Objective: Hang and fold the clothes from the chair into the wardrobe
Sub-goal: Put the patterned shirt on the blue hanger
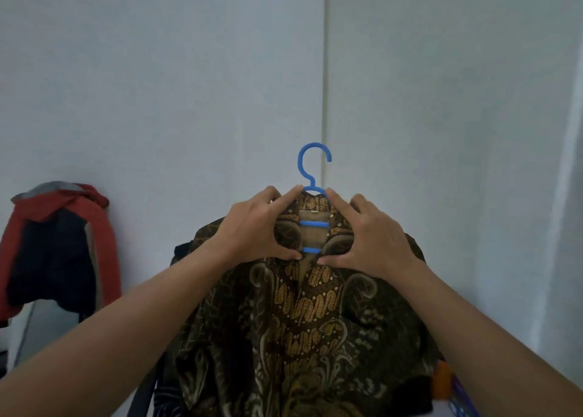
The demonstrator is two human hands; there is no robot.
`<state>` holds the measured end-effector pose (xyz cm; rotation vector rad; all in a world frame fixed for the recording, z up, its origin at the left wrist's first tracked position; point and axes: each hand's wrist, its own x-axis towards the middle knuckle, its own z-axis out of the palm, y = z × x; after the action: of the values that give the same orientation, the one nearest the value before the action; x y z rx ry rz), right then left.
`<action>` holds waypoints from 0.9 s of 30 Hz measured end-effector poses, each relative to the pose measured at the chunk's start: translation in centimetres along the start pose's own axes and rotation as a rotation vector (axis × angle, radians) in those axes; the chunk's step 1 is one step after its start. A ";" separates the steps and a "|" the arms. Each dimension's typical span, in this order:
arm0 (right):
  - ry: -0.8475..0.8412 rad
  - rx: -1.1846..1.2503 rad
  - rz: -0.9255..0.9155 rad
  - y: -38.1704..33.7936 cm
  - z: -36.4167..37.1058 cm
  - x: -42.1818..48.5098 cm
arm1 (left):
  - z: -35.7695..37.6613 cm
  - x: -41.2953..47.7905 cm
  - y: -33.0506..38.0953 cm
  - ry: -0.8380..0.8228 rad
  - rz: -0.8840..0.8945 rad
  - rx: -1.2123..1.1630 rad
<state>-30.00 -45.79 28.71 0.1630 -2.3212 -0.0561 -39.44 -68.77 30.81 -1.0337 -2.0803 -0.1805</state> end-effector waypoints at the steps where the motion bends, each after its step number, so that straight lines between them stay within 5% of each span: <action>1: -0.005 -0.010 0.018 -0.1 -1.2 -1.4 | -0.6 -0.3 1.2 0.000 0.015 -0.014; 17: 0.006 -0.281 0.284 -3.8 -20.7 -17.8 | -10.9 -3.2 17.5 0.101 0.250 -0.234; 27: 0.060 -0.362 0.392 0.7 -27.5 -24.7 | -11.4 -0.1 26.7 0.202 0.441 -0.263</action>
<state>6.68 -41.48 29.78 -0.4641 -2.2006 -0.2659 -13.35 -56.27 33.04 -1.5382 -1.6314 -0.3242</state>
